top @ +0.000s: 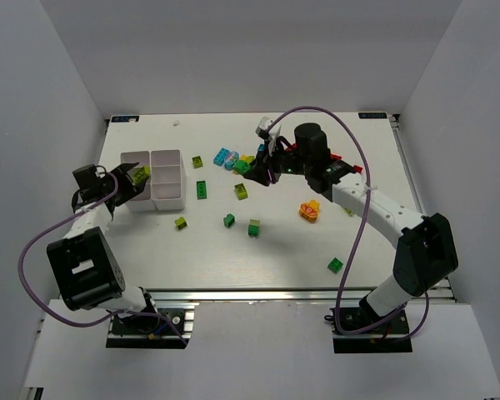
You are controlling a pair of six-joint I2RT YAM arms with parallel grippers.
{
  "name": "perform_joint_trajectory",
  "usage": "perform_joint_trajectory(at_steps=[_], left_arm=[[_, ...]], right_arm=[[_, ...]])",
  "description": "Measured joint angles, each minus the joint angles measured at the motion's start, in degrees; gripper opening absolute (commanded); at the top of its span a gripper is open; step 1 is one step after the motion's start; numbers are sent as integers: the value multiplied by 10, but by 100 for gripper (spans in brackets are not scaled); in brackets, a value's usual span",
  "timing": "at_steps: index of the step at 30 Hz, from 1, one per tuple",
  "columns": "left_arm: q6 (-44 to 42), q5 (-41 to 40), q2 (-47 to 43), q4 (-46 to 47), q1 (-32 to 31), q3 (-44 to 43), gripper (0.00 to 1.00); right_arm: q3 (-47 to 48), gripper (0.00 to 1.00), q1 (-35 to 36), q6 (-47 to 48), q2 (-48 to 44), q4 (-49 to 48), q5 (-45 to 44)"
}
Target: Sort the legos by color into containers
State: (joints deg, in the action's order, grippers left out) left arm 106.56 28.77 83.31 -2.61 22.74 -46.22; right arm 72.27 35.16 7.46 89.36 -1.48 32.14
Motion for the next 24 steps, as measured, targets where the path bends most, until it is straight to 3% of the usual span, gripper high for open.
perform_joint_trajectory(at_steps=[8,11,14,17,20,21,24], left_arm=[[-9,2,11,0,0,-4,61],[-19,5,11,-1,0,-6,55],[-59,9,9,-24,0,-23,47],[-137,16,-10,-50,0,-43,46],[-233,32,-62,-62,0,-44,57],[-265,37,-81,-65,-1,-44,72],[-368,50,-141,-81,-18,-43,80]], right_arm=[[0,0,-1,0,-1,0,6],[0,0,-1,6,-2,1,16],[0,0,-1,28,-5,5,48],[0,0,-2,60,-9,11,90],[0,0,3,112,-10,23,120],[2,0,8,133,-9,33,125],[31,0,31,198,9,79,130]])
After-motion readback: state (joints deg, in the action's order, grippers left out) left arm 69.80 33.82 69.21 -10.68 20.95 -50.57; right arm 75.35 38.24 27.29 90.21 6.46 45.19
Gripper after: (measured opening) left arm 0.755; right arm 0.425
